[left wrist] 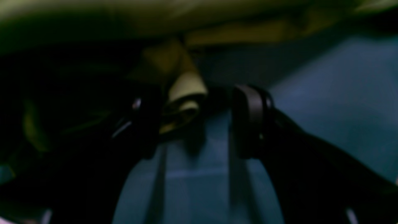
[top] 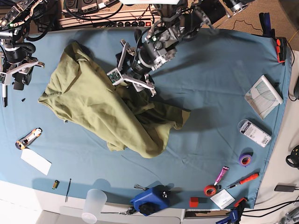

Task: Layout the t-shirt on the table in an organized manner, then fold the t-shirt properly
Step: 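Pull the grasped fabric with the left gripper toward the robot base, then release the shirt with the right gripper and regrasp its edge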

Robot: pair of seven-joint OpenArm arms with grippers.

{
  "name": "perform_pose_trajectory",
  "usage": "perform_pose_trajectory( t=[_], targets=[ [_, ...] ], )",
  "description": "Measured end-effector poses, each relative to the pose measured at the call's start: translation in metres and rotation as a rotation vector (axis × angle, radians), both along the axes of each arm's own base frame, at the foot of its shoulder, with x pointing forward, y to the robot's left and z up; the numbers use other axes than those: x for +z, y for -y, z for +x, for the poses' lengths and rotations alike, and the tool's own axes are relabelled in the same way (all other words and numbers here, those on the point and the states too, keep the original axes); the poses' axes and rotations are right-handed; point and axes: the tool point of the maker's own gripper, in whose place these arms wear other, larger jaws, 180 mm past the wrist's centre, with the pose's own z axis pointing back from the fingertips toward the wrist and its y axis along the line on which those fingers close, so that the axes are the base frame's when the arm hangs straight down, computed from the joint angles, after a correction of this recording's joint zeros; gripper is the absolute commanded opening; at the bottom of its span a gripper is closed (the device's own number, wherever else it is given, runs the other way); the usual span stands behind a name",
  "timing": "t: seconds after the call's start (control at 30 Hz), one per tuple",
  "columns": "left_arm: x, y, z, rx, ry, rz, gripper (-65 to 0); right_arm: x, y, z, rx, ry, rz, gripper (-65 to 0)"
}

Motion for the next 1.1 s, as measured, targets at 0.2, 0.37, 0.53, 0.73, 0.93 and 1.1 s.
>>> perform_pose_trajectory(
  t=[0.2, 0.37, 0.53, 0.73, 0.93, 1.1],
  targets=[
    [0.004, 0.001, 0.012, 0.05, 0.019, -0.028, -34.1, 0.0, 0.0, 0.0, 0.0, 0.0, 0.0, -44.8],
    [0.006, 0.005, 0.012, 0.052, 0.02, -0.024, -65.0, 0.0, 0.0, 0.0, 0.0, 0.001, 0.0, -44.8],
    [0.0, -0.031, 0.031, 0.2, 0.078, 0.139, -65.0, 0.0, 0.0, 0.0, 0.0, 0.001, 0.0, -44.8],
    [0.022, -0.069, 0.054, 0.336, 0.156, 0.303, -65.0, -0.011, -0.008, -0.006, 0.017, -0.061, 0.058, -44.8],
    [0.043, -0.076, 0.054, 0.382, 0.196, 0.289, -65.0, -0.029, -0.036, -0.024, 0.129, -0.132, 0.164, -44.8],
    [0.041, -0.08, 0.052, 0.388, 0.202, 0.305, -65.0, -0.04, -0.047, -0.048, 0.15, -0.179, 0.228, -44.8]
  ],
)
